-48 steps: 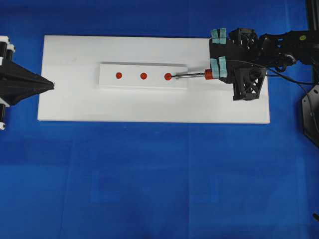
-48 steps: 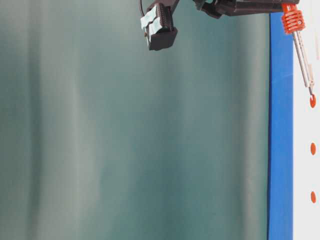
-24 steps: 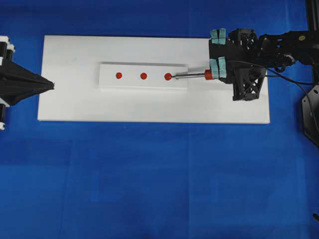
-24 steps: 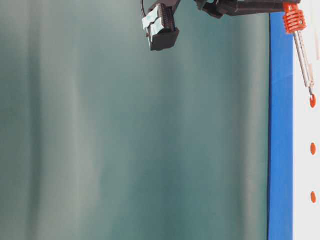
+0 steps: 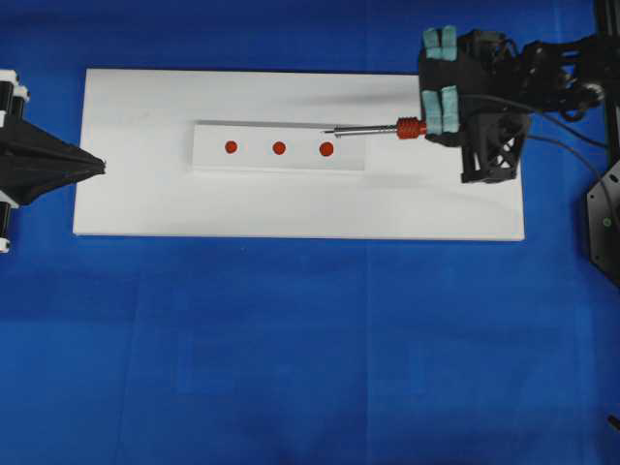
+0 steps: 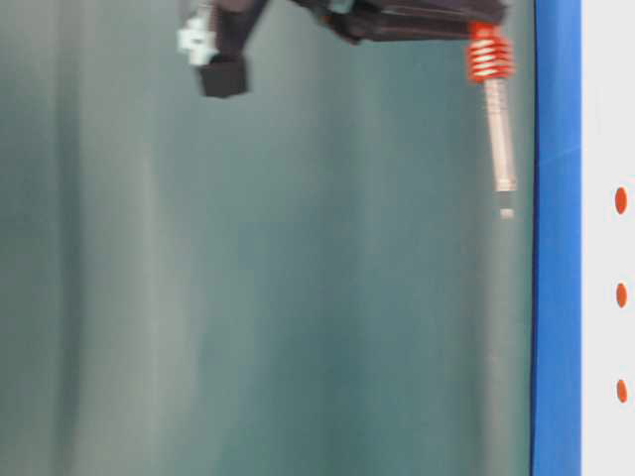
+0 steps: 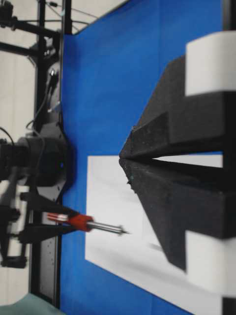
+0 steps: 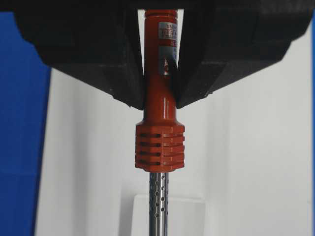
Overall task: Touch the tip of the soldering iron to the mark.
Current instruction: 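Lift the iron and carry it back toward the table front, then lower the iron onto the blue table and open the right gripper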
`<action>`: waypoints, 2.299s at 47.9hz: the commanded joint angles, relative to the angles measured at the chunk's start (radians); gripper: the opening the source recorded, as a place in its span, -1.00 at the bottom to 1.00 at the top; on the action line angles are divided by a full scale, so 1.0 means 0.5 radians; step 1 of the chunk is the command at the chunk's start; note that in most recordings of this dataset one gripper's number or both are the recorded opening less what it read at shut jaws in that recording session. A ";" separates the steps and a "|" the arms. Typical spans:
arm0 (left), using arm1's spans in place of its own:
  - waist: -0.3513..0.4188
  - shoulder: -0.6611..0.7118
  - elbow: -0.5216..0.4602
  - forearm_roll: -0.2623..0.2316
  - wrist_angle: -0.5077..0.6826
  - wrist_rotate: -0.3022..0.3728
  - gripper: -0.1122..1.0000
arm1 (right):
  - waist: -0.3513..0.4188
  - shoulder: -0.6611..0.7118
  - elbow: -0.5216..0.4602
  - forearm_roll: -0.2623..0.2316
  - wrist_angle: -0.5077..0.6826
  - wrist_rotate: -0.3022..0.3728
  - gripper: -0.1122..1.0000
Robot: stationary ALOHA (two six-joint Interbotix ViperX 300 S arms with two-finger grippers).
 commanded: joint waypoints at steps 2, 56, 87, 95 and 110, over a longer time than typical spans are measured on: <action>-0.003 0.006 -0.028 0.000 -0.021 -0.003 -0.80 | -0.003 -0.117 -0.104 -0.012 0.077 0.000 -0.69; -0.003 0.006 -0.025 0.000 -0.025 0.000 -0.80 | 0.896 -0.316 0.015 -0.178 -0.150 0.994 -0.69; -0.006 0.006 -0.025 0.003 -0.058 -0.006 -0.80 | 1.525 0.037 -0.160 -1.123 -0.018 2.243 -0.69; -0.003 0.006 -0.025 0.000 -0.071 -0.006 -0.80 | 1.494 0.236 -0.310 -1.169 -0.046 2.243 -0.69; -0.003 0.006 -0.025 0.000 -0.071 -0.006 -0.80 | 1.344 0.712 -0.773 -1.233 -0.037 2.203 -0.69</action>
